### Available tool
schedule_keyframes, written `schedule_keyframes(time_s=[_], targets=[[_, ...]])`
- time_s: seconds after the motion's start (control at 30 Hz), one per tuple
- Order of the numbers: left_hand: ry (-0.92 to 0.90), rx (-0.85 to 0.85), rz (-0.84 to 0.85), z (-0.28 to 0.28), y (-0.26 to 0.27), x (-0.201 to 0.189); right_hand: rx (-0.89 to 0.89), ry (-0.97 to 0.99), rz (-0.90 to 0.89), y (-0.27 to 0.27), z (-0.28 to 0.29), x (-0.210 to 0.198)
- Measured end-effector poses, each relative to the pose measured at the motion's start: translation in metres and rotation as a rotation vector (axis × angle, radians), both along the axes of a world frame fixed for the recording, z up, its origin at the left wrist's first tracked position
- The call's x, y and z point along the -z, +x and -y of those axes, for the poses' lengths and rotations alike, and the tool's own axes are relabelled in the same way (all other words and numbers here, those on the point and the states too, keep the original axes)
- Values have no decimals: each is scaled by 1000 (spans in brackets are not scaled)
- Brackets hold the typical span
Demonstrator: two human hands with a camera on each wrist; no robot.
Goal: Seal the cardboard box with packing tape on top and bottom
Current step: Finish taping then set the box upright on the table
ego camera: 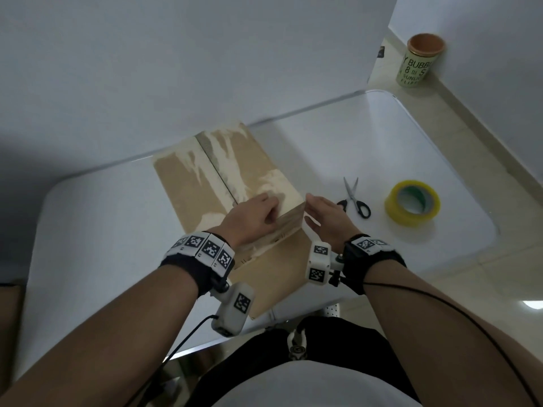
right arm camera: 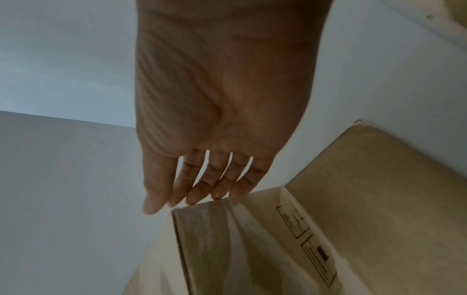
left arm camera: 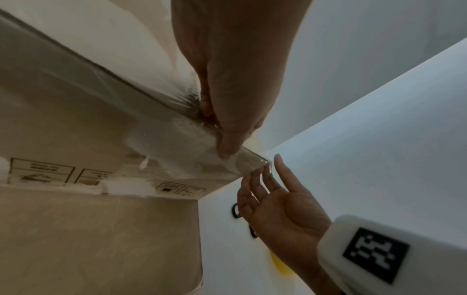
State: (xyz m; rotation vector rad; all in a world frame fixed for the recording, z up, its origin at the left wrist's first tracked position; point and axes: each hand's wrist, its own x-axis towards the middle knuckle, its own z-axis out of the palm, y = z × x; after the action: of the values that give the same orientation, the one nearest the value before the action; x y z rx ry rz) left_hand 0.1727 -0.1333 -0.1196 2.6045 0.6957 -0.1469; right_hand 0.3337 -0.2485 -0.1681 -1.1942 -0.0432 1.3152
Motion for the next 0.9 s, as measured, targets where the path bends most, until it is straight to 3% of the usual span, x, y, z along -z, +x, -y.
schedule_keyframes(time_s=[0.27, 0.43, 0.6, 0.7, 0.8, 0.9], targets=[[-66, 23, 22, -3, -2, 4, -18, -8, -5, 2, -7, -1], [-75, 32, 19, -5, -1, 8, -134, -33, 49, 1, -8, 8], [-40, 34, 22, -3, 0, 9, -335, -179, 252, 7, -20, 17], [-57, 31, 22, -3, -1, 8, -296, -208, 373, 6, -27, 17], [-83, 39, 44, -3, 0, 8, -298, -380, 402, 11, -26, 19], [-84, 40, 69, -4, -1, 8, -233, -327, 506, 3, -27, 17]])
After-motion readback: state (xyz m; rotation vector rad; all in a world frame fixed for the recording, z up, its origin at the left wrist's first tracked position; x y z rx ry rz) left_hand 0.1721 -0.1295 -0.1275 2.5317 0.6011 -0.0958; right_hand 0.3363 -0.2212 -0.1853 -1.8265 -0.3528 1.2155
